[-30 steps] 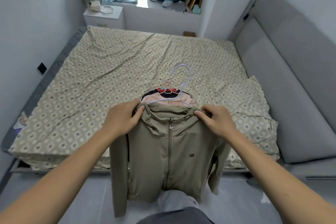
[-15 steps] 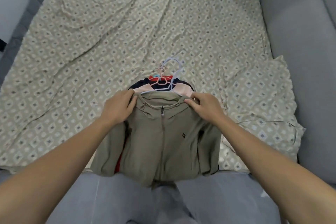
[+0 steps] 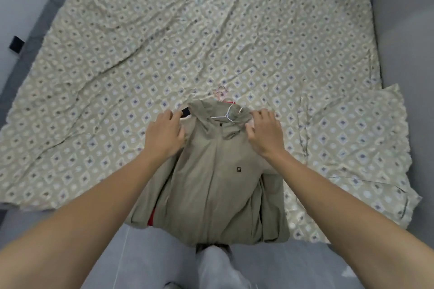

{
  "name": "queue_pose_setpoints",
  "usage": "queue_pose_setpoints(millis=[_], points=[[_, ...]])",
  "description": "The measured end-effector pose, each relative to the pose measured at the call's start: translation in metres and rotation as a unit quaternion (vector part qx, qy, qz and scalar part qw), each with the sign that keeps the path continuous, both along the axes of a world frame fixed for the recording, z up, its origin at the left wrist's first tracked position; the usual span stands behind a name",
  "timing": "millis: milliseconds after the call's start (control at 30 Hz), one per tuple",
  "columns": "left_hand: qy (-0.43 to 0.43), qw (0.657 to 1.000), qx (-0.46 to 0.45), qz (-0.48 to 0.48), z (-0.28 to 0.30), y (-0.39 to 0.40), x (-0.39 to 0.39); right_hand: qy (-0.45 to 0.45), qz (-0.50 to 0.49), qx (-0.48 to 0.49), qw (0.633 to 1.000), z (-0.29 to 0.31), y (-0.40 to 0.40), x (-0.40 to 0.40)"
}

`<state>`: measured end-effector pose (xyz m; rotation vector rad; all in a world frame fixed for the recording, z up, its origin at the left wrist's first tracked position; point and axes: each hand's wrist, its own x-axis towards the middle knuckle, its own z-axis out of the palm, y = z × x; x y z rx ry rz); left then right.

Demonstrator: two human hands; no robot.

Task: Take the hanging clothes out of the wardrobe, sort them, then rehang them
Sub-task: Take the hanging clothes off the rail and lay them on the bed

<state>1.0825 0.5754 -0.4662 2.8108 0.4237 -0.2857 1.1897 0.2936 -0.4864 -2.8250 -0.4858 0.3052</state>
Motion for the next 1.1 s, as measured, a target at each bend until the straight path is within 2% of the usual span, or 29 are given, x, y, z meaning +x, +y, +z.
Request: queue_pose_setpoints(millis=[200,367,467,667,733,833,967,1100], points=[[-0.067,0.997,0.002,0.034,0.066,0.017,-0.08,-0.015,0.115,0.052,0.992,0.059,0.048,-0.056],[-0.137,0.986,0.029,0.087,0.127,0.045,-0.186,-0.048,0.229,0.096,0.967,0.119,0.113,-0.136],[-0.164,0.974,0.062,0.147,0.153,0.066,-0.265,-0.06,0.311,0.13,0.939,0.15,0.159,-0.193],[-0.152,0.935,0.132,0.291,0.186,0.091,-0.429,-0.073,0.494,0.168,0.85,0.189,0.247,-0.301],[-0.151,0.911,0.157,0.35,0.2,0.083,-0.483,-0.068,0.547,0.188,0.813,0.201,0.274,-0.336],[-0.136,0.859,0.191,0.454,0.219,0.053,-0.56,-0.062,0.642,0.24,0.725,0.218,0.308,-0.392],[-0.109,0.766,0.223,0.593,0.234,-0.022,-0.642,-0.026,0.748,0.263,0.609,0.233,0.327,-0.479],[-0.066,0.67,0.244,0.698,0.24,-0.117,-0.698,0.018,0.83,0.27,0.488,0.24,0.304,-0.572]])
